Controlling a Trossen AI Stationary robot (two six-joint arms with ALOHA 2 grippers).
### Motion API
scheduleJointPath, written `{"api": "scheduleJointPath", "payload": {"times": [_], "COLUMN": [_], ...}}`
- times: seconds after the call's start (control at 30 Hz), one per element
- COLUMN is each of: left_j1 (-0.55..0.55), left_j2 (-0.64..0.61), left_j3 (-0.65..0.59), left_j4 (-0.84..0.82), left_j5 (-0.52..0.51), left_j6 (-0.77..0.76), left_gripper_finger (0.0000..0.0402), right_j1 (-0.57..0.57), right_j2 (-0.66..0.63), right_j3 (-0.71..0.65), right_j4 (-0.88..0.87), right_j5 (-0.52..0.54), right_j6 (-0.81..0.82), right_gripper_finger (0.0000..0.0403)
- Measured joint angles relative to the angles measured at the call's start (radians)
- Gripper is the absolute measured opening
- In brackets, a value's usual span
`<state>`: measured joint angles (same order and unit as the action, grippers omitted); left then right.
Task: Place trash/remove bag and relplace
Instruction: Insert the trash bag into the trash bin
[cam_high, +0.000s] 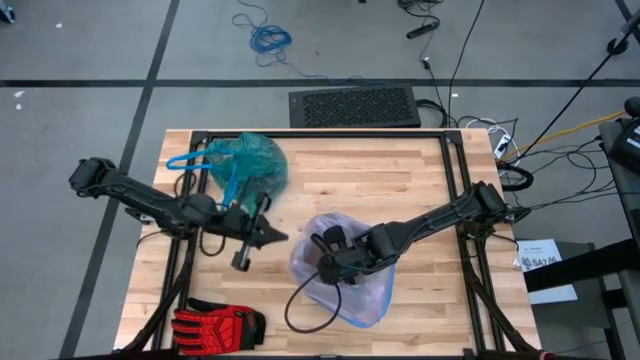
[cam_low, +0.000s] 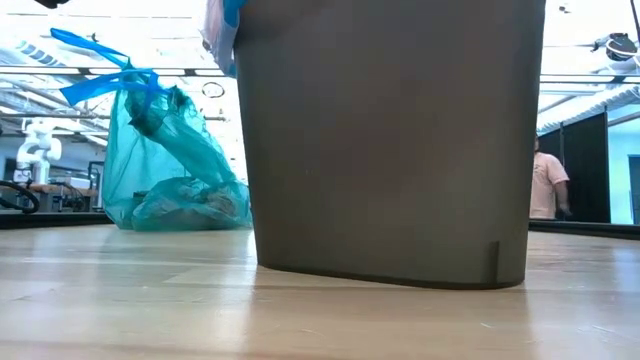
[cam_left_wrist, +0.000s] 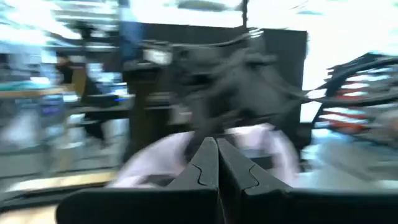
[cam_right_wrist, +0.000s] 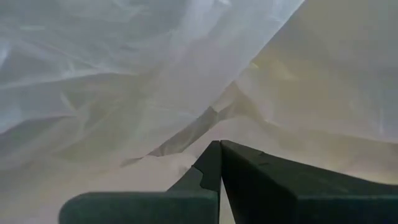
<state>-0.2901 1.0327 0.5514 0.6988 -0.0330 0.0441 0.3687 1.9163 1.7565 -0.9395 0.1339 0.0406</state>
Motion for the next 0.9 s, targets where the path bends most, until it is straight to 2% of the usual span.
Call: {"api": "scheduleJointPath", "payload": {"times": [0.1,0.43,0.9], "left_j1": [-0.001,-0.04,-0.04], "left_j2": [0.044,0.302,0.315], "left_j3": [0.004,0.09,0.098], "left_j4": [0.011,-0.002,-0.025], "left_j5": [0.059,0.038,-0.014], "left_j6": [-0.061,-0.093,-0.109], "left_gripper_finger": [0.0,0.0,0.0], "right_j1": [0.0,-0.002,0.04], "right_j2": [0.0,0.0,-0.064], "right_j3": [0.0,0.0,0.0], "right_j4": [0.004,0.02,0.054], "right_j5": [0.005,0.005,0.156], "right_j6": [-0.001,-0.003,-0.001], "right_gripper_finger": [0.0,0.0,0.0]}}
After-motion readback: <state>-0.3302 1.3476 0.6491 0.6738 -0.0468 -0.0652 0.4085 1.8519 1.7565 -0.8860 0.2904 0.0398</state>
